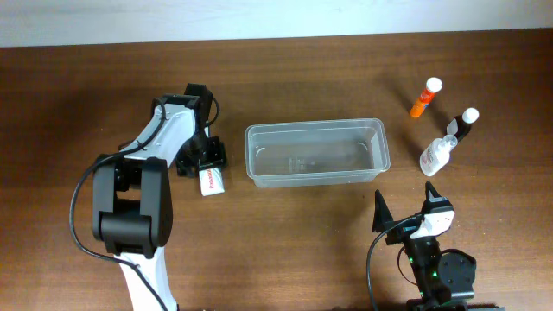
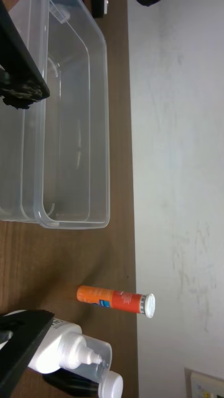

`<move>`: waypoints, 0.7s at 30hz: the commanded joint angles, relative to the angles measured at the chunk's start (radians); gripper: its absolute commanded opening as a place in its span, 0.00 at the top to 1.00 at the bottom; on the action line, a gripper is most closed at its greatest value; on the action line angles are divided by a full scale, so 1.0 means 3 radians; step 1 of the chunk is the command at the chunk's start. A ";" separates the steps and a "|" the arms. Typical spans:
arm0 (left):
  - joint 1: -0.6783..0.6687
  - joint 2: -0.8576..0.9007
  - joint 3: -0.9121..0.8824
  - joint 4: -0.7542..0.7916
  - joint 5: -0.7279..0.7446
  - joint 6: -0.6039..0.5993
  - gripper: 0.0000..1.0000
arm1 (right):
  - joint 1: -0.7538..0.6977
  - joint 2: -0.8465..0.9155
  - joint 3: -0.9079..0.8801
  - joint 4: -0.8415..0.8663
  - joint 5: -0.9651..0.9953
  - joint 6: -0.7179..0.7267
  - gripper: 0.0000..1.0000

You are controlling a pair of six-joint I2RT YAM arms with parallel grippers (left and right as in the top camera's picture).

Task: Pack container
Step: 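Lower the left gripper onto the white Panadol box and grasp it, then lift the Panadol box and carry it over the clear container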

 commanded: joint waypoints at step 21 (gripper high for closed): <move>-0.0009 0.0037 0.0470 -0.0460 -0.0013 0.0095 0.57 | 0.0031 -0.0022 -0.0015 -0.0020 -0.0029 0.0022 0.02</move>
